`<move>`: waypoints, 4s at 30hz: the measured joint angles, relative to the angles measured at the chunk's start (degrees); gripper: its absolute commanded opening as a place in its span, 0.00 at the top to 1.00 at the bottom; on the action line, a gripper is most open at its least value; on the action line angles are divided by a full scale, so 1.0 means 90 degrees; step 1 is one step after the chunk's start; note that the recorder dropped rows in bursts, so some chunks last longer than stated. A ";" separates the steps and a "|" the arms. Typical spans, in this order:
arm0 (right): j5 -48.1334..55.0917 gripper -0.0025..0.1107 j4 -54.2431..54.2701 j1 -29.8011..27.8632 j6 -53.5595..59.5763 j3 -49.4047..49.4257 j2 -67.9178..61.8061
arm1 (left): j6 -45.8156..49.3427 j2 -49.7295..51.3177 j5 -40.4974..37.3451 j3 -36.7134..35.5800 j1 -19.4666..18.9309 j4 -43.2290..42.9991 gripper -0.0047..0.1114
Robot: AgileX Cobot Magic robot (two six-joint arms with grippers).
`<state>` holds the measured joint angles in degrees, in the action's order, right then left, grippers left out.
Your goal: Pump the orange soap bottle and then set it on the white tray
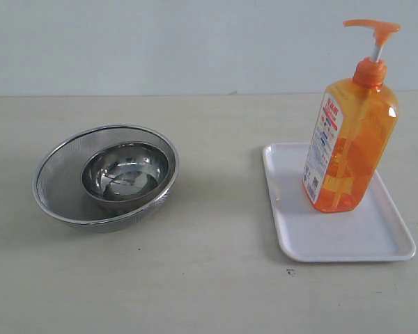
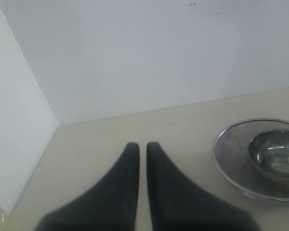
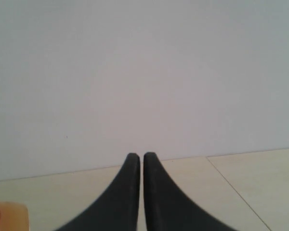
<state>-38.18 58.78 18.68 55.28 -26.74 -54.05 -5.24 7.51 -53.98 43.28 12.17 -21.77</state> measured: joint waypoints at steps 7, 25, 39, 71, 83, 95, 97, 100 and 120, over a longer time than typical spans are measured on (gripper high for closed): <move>0.0000 0.98 0.0000 0.0000 0.0000 0.0000 0.0000 | 0.0000 0.0000 0.0000 0.0000 0.0000 0.0000 0.92; 0.0000 0.98 0.0000 0.0000 0.0000 0.0000 0.0000 | 0.0000 0.0000 0.1471 -0.0027 0.0000 0.0770 0.92; 0.0000 0.98 0.0000 0.0000 0.0000 0.0000 0.0000 | 0.0012 -0.0021 0.3711 -0.1369 -0.0014 0.1004 0.92; 0.0000 0.98 0.0000 0.0000 0.0000 0.0000 0.0000 | 0.0012 -0.0021 0.4183 -0.2894 -0.1267 0.2115 0.92; 0.0000 0.98 0.0000 0.0000 0.0000 0.0000 0.0000 | 0.0012 -0.0223 0.4347 -0.3611 -0.1456 0.2134 0.92; 0.0000 0.98 0.0000 0.0000 -0.0006 0.0000 0.0000 | 0.0012 -0.0517 0.4711 -0.4398 -0.1456 0.2279 0.92; 0.0000 0.98 0.0000 0.0000 -0.0006 0.0000 0.0000 | 0.0000 -0.0569 0.4740 -0.4542 -0.1456 0.2285 0.92; 0.0000 0.98 0.0000 0.0000 -0.0006 0.0000 0.0000 | 0.0000 -0.0643 0.4771 -0.4706 -0.1456 0.2363 0.92; 0.0000 0.98 0.0000 0.0000 -0.0006 0.0000 0.0000 | 0.0650 -0.0817 0.4498 -0.4787 -0.1456 0.2527 0.92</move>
<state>-38.18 58.78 18.68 55.23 -26.74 -54.05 0.61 0.15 -13.49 0.20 -0.94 0.97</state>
